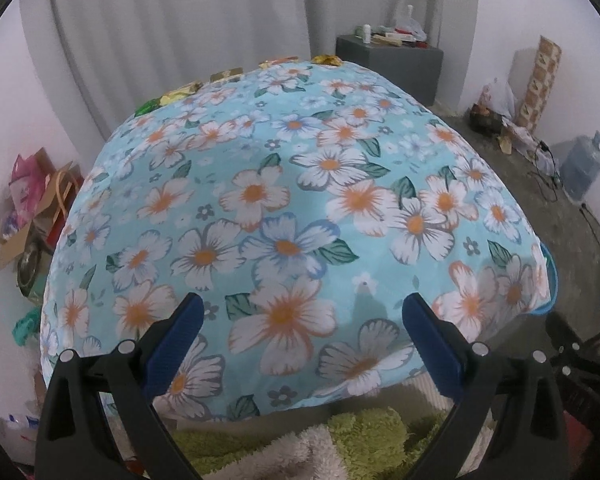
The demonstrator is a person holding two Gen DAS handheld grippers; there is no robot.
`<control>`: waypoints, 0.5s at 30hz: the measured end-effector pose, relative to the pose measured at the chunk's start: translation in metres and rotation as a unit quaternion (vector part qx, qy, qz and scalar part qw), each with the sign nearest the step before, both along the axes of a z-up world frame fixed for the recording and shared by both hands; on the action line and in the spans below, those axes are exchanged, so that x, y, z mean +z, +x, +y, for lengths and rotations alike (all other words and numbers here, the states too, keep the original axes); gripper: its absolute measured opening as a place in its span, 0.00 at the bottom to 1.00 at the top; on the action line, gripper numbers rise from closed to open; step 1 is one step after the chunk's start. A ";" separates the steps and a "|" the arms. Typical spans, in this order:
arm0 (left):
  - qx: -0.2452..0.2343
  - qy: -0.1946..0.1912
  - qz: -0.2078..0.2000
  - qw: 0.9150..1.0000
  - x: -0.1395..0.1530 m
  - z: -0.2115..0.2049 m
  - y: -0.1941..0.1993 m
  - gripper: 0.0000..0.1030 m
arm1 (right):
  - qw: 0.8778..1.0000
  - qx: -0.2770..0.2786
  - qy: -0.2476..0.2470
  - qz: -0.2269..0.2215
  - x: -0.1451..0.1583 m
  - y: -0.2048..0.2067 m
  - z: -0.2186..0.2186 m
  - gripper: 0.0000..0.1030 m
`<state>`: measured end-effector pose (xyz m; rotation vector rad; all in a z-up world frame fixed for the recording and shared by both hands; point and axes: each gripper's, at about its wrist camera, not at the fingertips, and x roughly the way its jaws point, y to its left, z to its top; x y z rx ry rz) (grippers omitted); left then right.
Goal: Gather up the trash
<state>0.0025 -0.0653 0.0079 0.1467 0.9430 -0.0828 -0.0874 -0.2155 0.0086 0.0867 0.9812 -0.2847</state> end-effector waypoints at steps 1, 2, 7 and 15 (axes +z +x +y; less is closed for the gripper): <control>-0.003 0.003 -0.001 1.000 0.000 -0.002 0.000 0.95 | 1.000 -0.003 0.002 0.001 -0.001 -0.001 -0.002 0.92; -0.005 0.005 -0.002 1.000 0.001 -0.004 -0.001 0.95 | 1.000 -0.006 0.003 0.001 -0.001 -0.001 -0.003 0.92; -0.021 0.010 -0.007 1.000 0.003 -0.013 -0.003 0.95 | 1.000 -0.016 0.006 0.002 -0.003 -0.005 -0.010 0.92; -0.056 0.010 -0.011 0.998 0.006 -0.030 -0.007 0.95 | 1.000 -0.031 0.000 -0.001 -0.001 -0.014 -0.020 0.92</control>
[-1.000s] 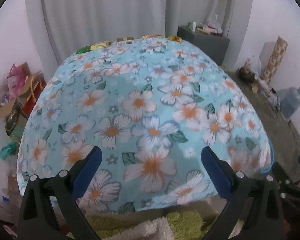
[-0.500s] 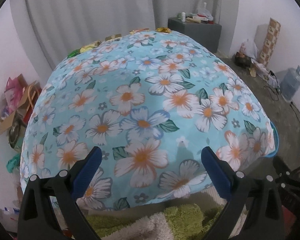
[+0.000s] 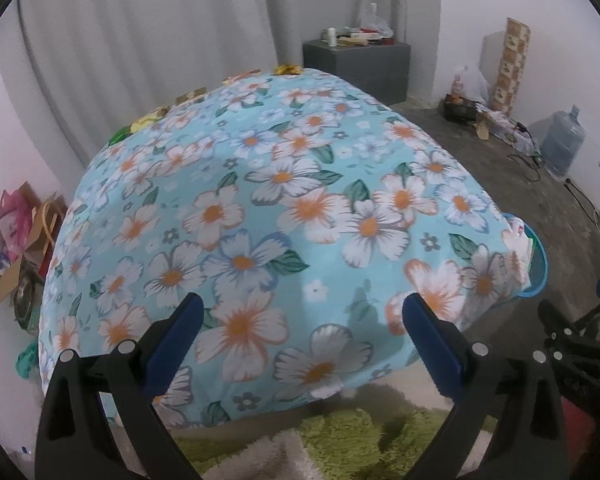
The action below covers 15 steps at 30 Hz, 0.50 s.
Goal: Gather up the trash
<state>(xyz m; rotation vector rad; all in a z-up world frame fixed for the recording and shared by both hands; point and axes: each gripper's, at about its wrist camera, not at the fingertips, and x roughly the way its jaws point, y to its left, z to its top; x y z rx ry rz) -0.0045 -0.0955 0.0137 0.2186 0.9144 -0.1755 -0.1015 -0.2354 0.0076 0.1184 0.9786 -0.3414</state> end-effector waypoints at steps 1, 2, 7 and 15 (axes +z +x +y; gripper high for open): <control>-0.004 0.001 0.001 1.000 0.000 -0.002 0.000 0.95 | 1.000 -0.002 -0.001 -0.001 0.001 -0.001 -0.002 0.92; -0.008 0.002 0.002 1.000 -0.001 -0.004 -0.001 0.95 | 1.000 -0.003 -0.001 -0.001 0.001 -0.001 -0.004 0.92; -0.022 0.004 0.001 1.000 0.000 -0.012 -0.003 0.95 | 1.000 -0.012 -0.001 -0.001 0.001 -0.003 -0.011 0.92; -0.026 0.003 -0.001 1.000 0.002 -0.015 -0.002 0.95 | 1.000 -0.015 -0.002 -0.002 0.003 -0.003 -0.014 0.92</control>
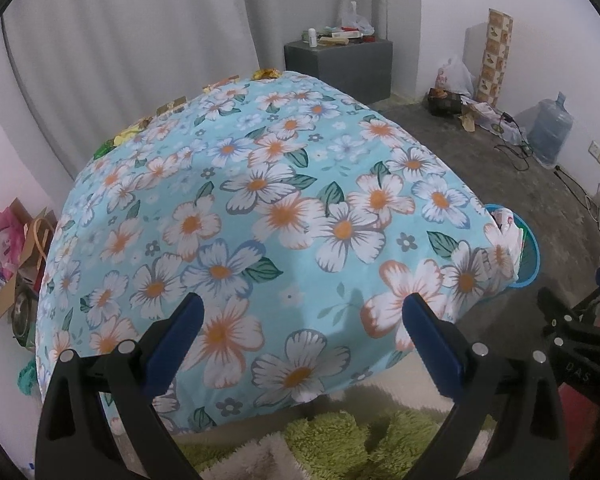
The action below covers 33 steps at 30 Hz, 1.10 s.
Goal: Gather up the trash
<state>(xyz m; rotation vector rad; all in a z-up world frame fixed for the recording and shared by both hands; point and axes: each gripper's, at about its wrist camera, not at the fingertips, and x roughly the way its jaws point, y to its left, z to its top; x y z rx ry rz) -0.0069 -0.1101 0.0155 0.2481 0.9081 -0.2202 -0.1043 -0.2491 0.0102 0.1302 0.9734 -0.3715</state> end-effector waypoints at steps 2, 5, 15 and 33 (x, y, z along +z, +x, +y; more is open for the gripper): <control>0.000 0.000 -0.001 1.000 0.000 0.000 0.000 0.95 | 1.000 0.000 -0.002 0.000 0.000 0.000 0.000 0.92; 0.001 -0.001 -0.001 1.000 0.000 0.000 0.001 0.95 | 1.000 0.000 -0.007 0.001 0.001 0.001 0.001 0.92; 0.002 -0.003 -0.002 1.000 0.000 0.001 0.001 0.95 | 1.000 0.003 -0.008 0.001 0.002 0.001 0.001 0.92; 0.001 -0.003 -0.002 1.000 0.000 0.002 0.001 0.95 | 1.000 0.002 -0.003 -0.001 0.005 0.003 0.004 0.92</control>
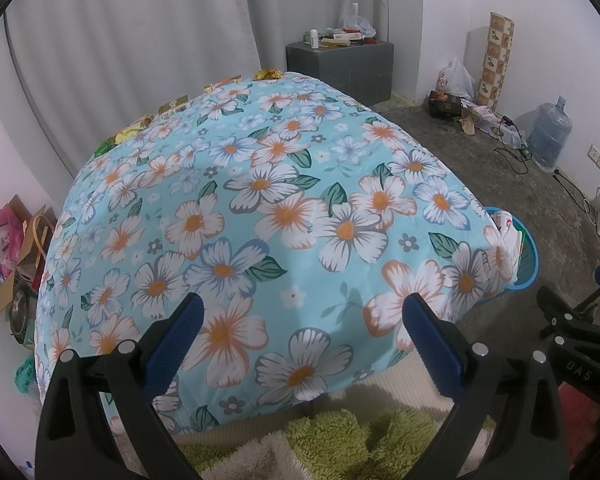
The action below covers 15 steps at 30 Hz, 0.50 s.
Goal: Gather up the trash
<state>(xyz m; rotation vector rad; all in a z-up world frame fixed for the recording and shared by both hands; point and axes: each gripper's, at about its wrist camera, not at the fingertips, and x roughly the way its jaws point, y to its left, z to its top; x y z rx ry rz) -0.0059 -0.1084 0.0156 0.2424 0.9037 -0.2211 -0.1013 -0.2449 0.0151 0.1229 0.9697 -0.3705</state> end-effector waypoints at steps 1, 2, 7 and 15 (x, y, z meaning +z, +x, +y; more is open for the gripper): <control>-0.001 0.000 0.000 1.000 0.000 0.000 0.000 0.95 | 1.000 0.000 0.000 -0.001 0.000 0.001 0.001 0.92; -0.001 0.000 0.000 1.000 0.000 0.000 0.000 0.95 | 1.000 0.000 0.000 -0.001 0.000 0.000 0.000 0.92; -0.001 -0.001 -0.002 1.000 0.000 0.001 -0.002 0.95 | 1.000 0.000 0.000 -0.001 0.001 0.002 0.001 0.92; -0.001 -0.001 -0.001 1.000 0.000 0.000 -0.002 0.95 | 1.000 0.000 0.000 -0.001 0.000 0.001 0.000 0.92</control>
